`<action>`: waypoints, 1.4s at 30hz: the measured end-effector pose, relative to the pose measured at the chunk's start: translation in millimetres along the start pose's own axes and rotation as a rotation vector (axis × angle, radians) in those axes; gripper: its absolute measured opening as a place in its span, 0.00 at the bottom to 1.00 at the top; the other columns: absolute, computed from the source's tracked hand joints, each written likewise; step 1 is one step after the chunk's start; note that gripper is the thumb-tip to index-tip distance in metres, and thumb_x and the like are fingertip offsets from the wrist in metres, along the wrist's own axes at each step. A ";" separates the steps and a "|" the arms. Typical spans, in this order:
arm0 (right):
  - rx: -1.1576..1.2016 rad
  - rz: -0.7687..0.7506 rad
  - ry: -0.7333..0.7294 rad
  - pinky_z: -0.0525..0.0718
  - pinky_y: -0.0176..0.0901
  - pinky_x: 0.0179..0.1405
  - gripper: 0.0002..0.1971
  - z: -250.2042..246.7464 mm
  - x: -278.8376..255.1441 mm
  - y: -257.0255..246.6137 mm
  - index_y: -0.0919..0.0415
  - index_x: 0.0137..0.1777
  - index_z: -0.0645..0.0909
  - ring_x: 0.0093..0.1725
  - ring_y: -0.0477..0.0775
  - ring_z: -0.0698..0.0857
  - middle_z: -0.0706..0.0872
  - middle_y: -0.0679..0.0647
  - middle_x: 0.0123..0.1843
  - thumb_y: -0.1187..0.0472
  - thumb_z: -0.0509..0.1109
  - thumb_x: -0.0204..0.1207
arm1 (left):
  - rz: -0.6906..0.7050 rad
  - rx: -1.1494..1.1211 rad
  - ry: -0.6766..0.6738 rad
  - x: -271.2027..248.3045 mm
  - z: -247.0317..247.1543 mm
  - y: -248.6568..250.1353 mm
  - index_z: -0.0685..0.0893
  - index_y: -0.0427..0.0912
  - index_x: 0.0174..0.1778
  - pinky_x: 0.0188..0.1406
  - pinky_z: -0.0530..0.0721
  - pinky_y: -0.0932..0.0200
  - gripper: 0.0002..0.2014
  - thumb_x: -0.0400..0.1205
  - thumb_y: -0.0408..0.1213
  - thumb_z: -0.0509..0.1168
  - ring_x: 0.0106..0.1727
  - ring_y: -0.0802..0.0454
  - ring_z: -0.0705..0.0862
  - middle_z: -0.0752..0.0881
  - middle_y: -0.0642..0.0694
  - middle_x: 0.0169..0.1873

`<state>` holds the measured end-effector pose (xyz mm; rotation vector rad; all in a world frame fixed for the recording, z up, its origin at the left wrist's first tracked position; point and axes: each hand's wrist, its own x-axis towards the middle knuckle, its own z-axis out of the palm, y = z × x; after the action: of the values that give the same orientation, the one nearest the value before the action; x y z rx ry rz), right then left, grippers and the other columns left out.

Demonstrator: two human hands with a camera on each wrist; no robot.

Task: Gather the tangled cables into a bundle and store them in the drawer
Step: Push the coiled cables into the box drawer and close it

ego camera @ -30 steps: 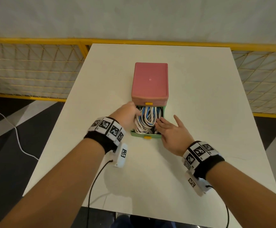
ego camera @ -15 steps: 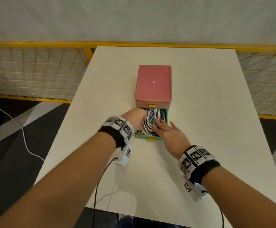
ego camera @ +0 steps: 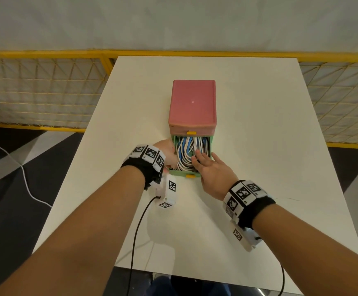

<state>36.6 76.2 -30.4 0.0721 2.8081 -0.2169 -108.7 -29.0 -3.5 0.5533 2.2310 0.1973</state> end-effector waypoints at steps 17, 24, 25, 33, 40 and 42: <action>-0.203 -0.013 -0.073 0.54 0.57 0.83 0.27 -1.7 8.1 -15.5 0.76 0.80 0.42 0.83 0.69 0.53 0.44 0.75 0.82 0.68 0.45 0.85 | 0.462 0.209 0.494 -10.8 -42.4 34.9 0.64 0.43 0.83 0.80 0.67 0.48 0.36 0.78 0.14 0.57 0.81 0.43 0.67 0.65 0.42 0.82; -0.150 0.010 0.002 0.62 0.53 0.80 0.27 -21.7 25.0 -13.4 0.74 0.81 0.51 0.80 0.66 0.63 0.54 0.73 0.82 0.69 0.51 0.83 | 0.364 0.459 0.212 -5.2 -52.5 41.7 0.49 0.42 0.87 0.84 0.52 0.52 0.40 0.80 0.14 0.55 0.87 0.42 0.51 0.46 0.42 0.87; -0.135 0.028 0.026 0.65 0.52 0.79 0.27 -24.4 30.4 -12.9 0.74 0.80 0.54 0.79 0.66 0.66 0.57 0.72 0.82 0.69 0.53 0.82 | 0.356 0.465 0.206 -5.4 -52.8 42.7 0.49 0.42 0.87 0.84 0.53 0.51 0.41 0.80 0.14 0.56 0.87 0.41 0.51 0.46 0.41 0.87; -0.016 0.024 0.226 0.82 0.54 0.53 0.16 -20.9 30.8 -9.8 0.70 0.61 0.78 0.56 0.65 0.81 0.77 0.65 0.65 0.74 0.66 0.73 | 0.340 0.499 0.165 -2.8 -51.8 44.3 0.45 0.40 0.87 0.83 0.53 0.51 0.41 0.81 0.16 0.57 0.87 0.42 0.48 0.42 0.41 0.87; -0.073 0.037 0.080 0.81 0.52 0.59 0.22 -22.4 31.1 -26.7 0.67 0.72 0.62 0.77 0.60 0.70 0.67 0.64 0.78 0.73 0.56 0.79 | 0.320 0.555 0.139 -5.7 -54.5 47.2 0.45 0.40 0.87 0.82 0.55 0.50 0.40 0.82 0.18 0.58 0.87 0.41 0.49 0.43 0.40 0.87; -0.094 0.056 0.084 0.83 0.52 0.57 0.21 -19.8 35.1 -28.5 0.66 0.71 0.62 0.76 0.60 0.71 0.70 0.64 0.76 0.72 0.58 0.78 | 0.314 0.573 0.118 -7.2 -57.7 48.0 0.45 0.40 0.87 0.83 0.56 0.50 0.40 0.82 0.19 0.58 0.87 0.41 0.49 0.42 0.40 0.87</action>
<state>-5.0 52.0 -19.1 0.1408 2.8909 -0.0704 -132.3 12.8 54.6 1.2285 2.2976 -0.2699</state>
